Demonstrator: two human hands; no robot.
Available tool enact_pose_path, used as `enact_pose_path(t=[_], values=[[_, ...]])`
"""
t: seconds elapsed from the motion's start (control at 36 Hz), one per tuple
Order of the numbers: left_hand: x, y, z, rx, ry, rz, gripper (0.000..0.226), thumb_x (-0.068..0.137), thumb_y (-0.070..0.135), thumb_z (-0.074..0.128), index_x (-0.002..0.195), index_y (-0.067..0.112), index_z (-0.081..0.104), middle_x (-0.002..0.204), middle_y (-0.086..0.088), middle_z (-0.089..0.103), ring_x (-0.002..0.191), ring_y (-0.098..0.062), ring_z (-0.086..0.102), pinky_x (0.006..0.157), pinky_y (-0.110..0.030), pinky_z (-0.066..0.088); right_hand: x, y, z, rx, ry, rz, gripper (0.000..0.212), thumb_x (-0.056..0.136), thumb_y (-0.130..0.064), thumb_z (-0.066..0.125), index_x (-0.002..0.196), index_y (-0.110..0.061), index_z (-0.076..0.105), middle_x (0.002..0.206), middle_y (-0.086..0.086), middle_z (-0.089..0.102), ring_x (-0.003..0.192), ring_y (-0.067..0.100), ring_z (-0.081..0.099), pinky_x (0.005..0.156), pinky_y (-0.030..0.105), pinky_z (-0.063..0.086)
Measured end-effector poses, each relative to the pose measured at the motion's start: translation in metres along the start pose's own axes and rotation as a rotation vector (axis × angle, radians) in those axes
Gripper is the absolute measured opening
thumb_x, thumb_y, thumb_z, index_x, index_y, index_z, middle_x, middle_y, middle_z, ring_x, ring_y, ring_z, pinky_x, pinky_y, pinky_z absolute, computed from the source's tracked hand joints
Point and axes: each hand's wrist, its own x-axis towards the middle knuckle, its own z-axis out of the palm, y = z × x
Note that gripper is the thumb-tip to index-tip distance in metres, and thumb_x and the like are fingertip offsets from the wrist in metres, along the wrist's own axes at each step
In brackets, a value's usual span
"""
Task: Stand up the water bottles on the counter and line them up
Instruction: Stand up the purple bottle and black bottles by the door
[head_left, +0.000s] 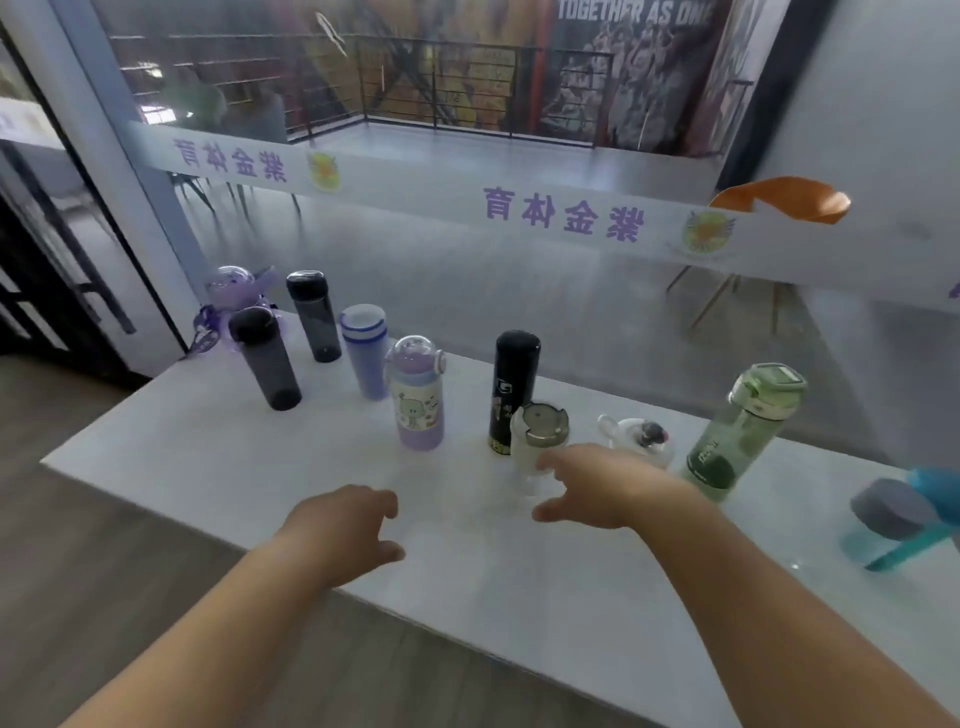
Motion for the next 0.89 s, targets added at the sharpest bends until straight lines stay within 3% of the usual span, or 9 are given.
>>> enact_pose_path(t=[0.36,0.5,0.64,0.75,0.89], values=[[0.013,-0.13,-0.036,-0.079,0.073,-0.205,0.048,0.082,0.054,0.057,0.124,0.032,0.046,0.12,0.007,0.054,0.104,-0.013,0.056,0.086,-0.029,0.048,0.089,-0.113,-0.023,-0.118,-0.008,-0.184,0.064,0.085,-0.051,0.06,0.139,-0.023,0.039,0.134,0.005,0.052,0.117,0.026,0.054,0.097,0.038,0.047],[0.048,-0.177,-0.063,-0.089,0.128,-0.256,0.047,0.081,0.056,0.058,0.121,0.033,0.048,0.117,0.008,0.056,0.101,-0.012,0.055,0.081,-0.027,0.047,0.141,-0.143,-0.048,-0.096,0.005,-0.223,0.061,0.086,-0.048,0.06,0.139,-0.025,0.04,0.129,0.001,0.051,0.115,0.027,0.054,0.083,0.028,0.041],[0.089,-0.217,-0.102,-0.109,0.163,-0.287,0.044,0.082,0.055,0.058,0.119,0.033,0.049,0.118,0.009,0.057,0.097,-0.011,0.053,0.08,-0.027,0.046,0.196,-0.173,-0.085,-0.109,0.06,-0.289,0.061,0.085,-0.052,0.06,0.136,-0.026,0.04,0.134,0.002,0.052,0.116,0.027,0.053,0.093,0.037,0.046],[0.117,-0.246,-0.135,-0.111,0.207,-0.313,0.042,0.083,0.053,0.057,0.119,0.034,0.049,0.118,0.011,0.057,0.102,-0.011,0.054,0.077,-0.026,0.042,0.235,-0.193,-0.117,-0.15,0.1,-0.353,0.054,0.088,-0.046,0.059,0.131,-0.019,0.043,0.126,0.005,0.054,0.104,0.027,0.054,0.082,0.035,0.044],[0.149,-0.282,-0.158,-0.16,0.272,-0.338,0.038,0.082,0.051,0.059,0.115,0.034,0.053,0.109,0.012,0.059,0.097,-0.011,0.058,0.078,-0.027,0.044,0.279,-0.21,-0.144,-0.107,0.123,-0.368,0.061,0.086,-0.049,0.06,0.139,-0.027,0.038,0.135,0.0,0.052,0.117,0.025,0.053,0.096,0.037,0.045]])
